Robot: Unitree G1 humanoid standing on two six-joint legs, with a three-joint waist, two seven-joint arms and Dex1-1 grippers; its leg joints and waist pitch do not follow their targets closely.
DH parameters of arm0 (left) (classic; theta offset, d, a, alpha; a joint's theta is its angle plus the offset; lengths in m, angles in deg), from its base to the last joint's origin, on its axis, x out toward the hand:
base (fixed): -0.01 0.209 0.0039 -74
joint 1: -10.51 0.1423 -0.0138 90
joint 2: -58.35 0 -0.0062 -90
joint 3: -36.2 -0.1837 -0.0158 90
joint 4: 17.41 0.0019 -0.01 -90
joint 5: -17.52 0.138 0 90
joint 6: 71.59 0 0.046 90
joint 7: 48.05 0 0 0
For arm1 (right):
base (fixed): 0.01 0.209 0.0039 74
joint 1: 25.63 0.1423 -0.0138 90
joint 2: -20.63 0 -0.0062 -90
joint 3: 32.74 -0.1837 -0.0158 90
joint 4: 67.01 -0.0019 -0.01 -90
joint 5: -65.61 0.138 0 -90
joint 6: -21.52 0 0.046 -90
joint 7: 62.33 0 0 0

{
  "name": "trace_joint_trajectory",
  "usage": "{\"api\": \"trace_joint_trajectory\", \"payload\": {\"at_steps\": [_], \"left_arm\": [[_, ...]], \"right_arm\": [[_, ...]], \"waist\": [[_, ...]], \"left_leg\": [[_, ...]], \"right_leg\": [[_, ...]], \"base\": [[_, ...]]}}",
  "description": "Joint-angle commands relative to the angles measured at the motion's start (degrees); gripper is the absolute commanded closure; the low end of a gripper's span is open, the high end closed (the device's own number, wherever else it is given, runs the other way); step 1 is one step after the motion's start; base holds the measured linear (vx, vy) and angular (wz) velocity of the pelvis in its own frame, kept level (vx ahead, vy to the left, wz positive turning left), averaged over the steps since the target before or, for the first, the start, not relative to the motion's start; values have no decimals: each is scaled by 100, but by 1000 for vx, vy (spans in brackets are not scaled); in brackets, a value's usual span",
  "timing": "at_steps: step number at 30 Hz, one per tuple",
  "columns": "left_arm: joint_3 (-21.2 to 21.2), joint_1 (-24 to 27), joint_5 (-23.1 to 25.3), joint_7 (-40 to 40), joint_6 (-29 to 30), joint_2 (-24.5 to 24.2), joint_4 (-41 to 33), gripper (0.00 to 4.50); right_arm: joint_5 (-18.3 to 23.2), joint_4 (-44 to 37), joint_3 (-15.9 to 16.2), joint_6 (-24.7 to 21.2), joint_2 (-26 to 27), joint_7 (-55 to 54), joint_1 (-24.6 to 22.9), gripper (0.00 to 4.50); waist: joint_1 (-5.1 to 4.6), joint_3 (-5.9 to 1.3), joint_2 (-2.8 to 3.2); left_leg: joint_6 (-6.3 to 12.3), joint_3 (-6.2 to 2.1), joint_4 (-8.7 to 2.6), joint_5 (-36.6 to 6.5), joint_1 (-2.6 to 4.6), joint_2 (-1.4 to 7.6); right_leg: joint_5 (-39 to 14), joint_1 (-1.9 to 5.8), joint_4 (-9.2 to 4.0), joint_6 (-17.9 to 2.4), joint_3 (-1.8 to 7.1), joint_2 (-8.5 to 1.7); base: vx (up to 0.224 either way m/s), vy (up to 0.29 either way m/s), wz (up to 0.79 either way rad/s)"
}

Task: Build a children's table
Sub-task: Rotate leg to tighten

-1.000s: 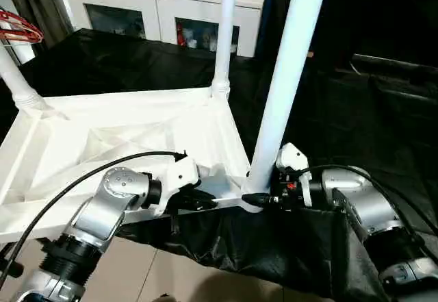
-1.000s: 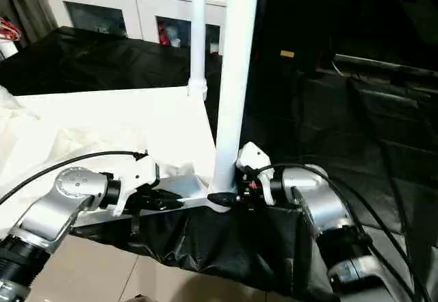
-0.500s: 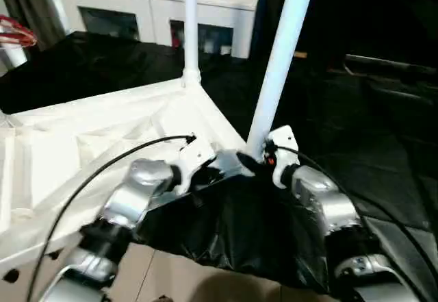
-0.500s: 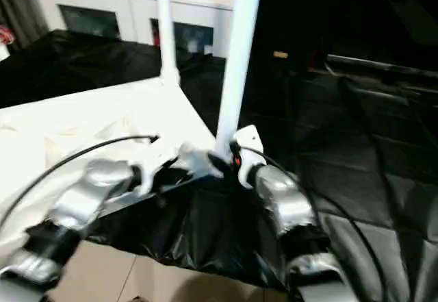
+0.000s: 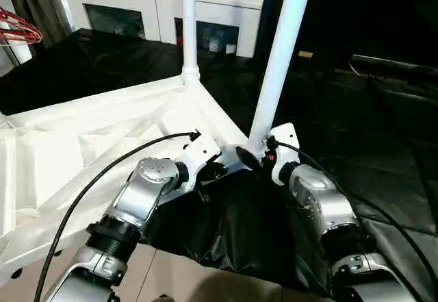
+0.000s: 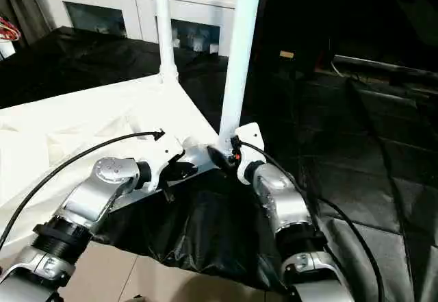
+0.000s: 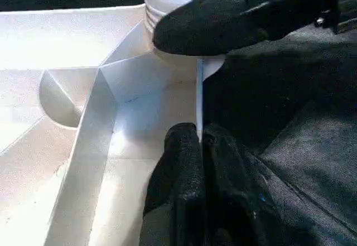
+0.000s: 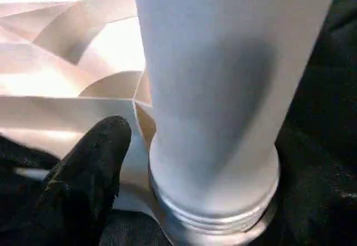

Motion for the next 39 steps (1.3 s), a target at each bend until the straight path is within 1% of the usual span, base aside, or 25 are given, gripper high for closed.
{"api": "trace_joint_trajectory", "payload": {"at_steps": [1, 2, 5, 6, 7, 10, 11, 14, 18, 19, 22, 24, 25, 26, 28, 30, 31, 32, 33, 34, 35, 36, 37, 38, 39], "left_arm": [[59, -70, -324, -200, -340, 41, -502, 450], [23, 6, -389, -405, -439, -48, -602, 450], [-27, 97, -487, -674, -456, -160, -755, 450], [-35, 114, -505, -724, -451, -184, -784, 450], [-77, 180, -580, -951, -433, -292, -901, 450], [-98, 230, -637, -1102, -428, -360, -990, 450], [-116, 282, -695, -1240, -394, -433, -1082, 450], [-176, 411, -788, -1571, -303, -634, -1270, 450], [-189, 506, -849, -1751, -246, -778, -1384, 450], [-192, 530, -876, -1806, -220, -814, -1422, 450], [-187, 594, -894, -1879, -167, -895, -1499, 450], [-185, 609, -894, -1890, -160, -919, -1507, 450], [-184, 610, -898, -1893, -159, -925, -1510, 450], [-182, 614, -907, -1898, -152, -933, -1519, 450], [-179, 621, -920, -1905, -143, -942, -1530, 450], [-180, 622, -927, -1903, -144, -943, -1528, 450], [-185, 617, -913, -1867, -179, -931, -1483, 450], [-185, 617, -913, -1867, -179, -931, -1483, 450], [-144, 562, -846, -1670, -238, -841, -1333, 450], [-132, 546, -833, -1626, -245, -819, -1299, 450], [-115, 521, -813, -1558, -253, -786, -1246, 450], [-81, 419, -695, -1293, -291, -691, -1053, 450], [-59, 347, -611, -1107, -320, -626, -919, 450], [-38, 269, -548, -939, -332, -561, -787, 450], [-11, 147, -444, -681, -328, -471, -593, 450]], "right_arm": [[117, -134, 187, -18, -81, 446, 62, 20], [152, -220, 264, 7, -277, 872, 44, 20], [204, -351, 375, -20, -537, 1431, 2, 20], [214, -373, 396, -33, -592, 1549, -3, 20], [213, -400, 464, -35, -768, 1878, -8, 20], [240, -428, 504, -43, -872, 2108, -18, 20], [274, -463, 544, -66, -967, 2325, -31, 20], [304, -577, 691, -95, -1183, 2796, -87, 20], [266, -634, 825, -96, -1319, 3028, -138, 20], [250, -614, 832, -73, -1330, 3028, -135, 20], [169, -498, 814, 5, -1310, 2952, -104, 53], [201, -522, 828, -18, -1313, 3019, -117, 56], [212, -528, 834, -24, -1316, 3038, -119, 78], [229, -541, 838, -23, -1316, 3057, -126, 88], [281, -589, 835, -33, -1287, 3079, -153, 97], [301, -614, 842, -39, -1274, 3092, -171, 115], [319, -652, 848, -36, -1219, 3045, -231, 115], [319, -652, 848, -36, -1219, 3045, -231, 129], [362, -614, 760, -32, -1040, 2771, -300, 137], [364, -597, 740, -36, -1000, 2699, -307, 142], [363, -566, 710, -43, -939, 2583, -316, 161], [273, -381, 624, 31, -761, 2104, -283, 161], [206, -249, 565, 89, -640, 1768, -257, 173], [159, -122, 499, 101, -517, 1444, -224, 173], [69, 64, 411, 170, -348, 914, -159, 179]], "waist": [[3, -443, -11], [1, -440, -8], [5, -437, -16], [13, -435, -5], [18, -427, -3], [31, -420, -3], [24, -420, -14], [37, -420, -10], [47, -421, -4], [46, -420, -10], [40, -418, -7], [32, -407, -9], [31, -411, -8], [28, -411, -9], [25, -417, -10], [23, -416, -11], [22, -417, -21], [22, -418, -17], [21, -419, -26], [20, -418, -24], [17, -415, -24], [4, -418, -21], [-16, -410, -14], [-25, -398, -11], [-37, -398, -13]], "left_leg": [[313, -141, -367, -708, 61, 391], [351, -141, -365, -684, 63, 392], [415, -141, -358, -659, 46, 393], [430, -139, -358, -694, 61, 397], [424, -135, -357, -768, 67, 392], [371, -143, -364, -853, 77, 403], [365, -146, -368, -847, 66, 405], [378, -146, -365, -871, 72, 404], [391, -143, -363, -834, 73, 408], [386, -146, -363, -845, 68, 400], [341, -146, -364, -888, 77, 400], [343, -143, -366, -915, 76, 396], [339, -146, -367, -916, 74, 397], [333, -148, -367, -926, 74, 396], [347, -147, -363, -891, 73, 397], [356, -144, -361, -883, 74, 394], [362, -143, -361, -867, 71, 393], [359, -146, -361, -860, 71, 396], [363, -144, -363, -856, 74, 397], [359, -145, -363, -848, 72, 397], [337, -149, -368, -876, 75, 396], [311, -152, -371, -880, 74, 391], [282, -148, -377, -912, 82, 393], [246, -152, -382, -963, 93, 397], [152, -158, -387, -1052, 104, 386]], "right_leg": [[-1097, 311, -396, -905, 454, -668], [-1057, 309, -398, -919, 449, -654], [-1034, 319, -389, -925, 444, -645], [-1114, 305, -404, -934, 441, -651], [-1237, 299, -423, -920, 438, -645], [-1432, 291, -438, -902, 438, -649], [-1444, 297, -437, -896, 436, -649], [-1471, 293, -433, -891, 433, -640], [-1426, 285, -429, -918, 433, -634], [-1454, 287, -427, -918, 429, -630], [-1570, 283, -439, -903, 432, -635], [-1579, 274, -447, -895, 432, -624], [-1589, 282, -443, -887, 430, -628], [-1621, 285, -448, -874, 430, -630], [-1551, 282, -439, -884, 434, -626], [-1536, 282, -440, -896, 434, -627], [-1547, 285, -439, -886, 433, -627], [-1550, 285, -437, -880, 434, -629], [-1566, 284, -442, -862, 435, -631], [-1564, 282, -438, -862, 438, -635], [-1612, 280, -450, -855, 433, -636], [-1637, 278, -447, -852, 428, -629], [-1659, 258, -457, -857, 431, -622], [-1733, 246, -475, -846, 436, -628], [-1881, 253, -489, -820, 426, -630]], "base": [[0, 0, 0], [0, 0, 0], [0, 0, 0], [0, 0, 0], [0, 0, 0], [0, 0, 0], [0, 0, 0], [0, 0, 0], [0, 0, 0], [0, 0, 0], [0, 0, 0], [0, 0, 0], [0, 0, 0], [0, 0, 0], [0, 0, 0], [0, 0, 0], [0, 0, 0], [0, 0, 0], [0, 0, 0], [0, 0, 0], [0, 0, 0], [0, 0, 0], [0, 0, 0], [0, 0, 0], [0, 0, 0]]}}
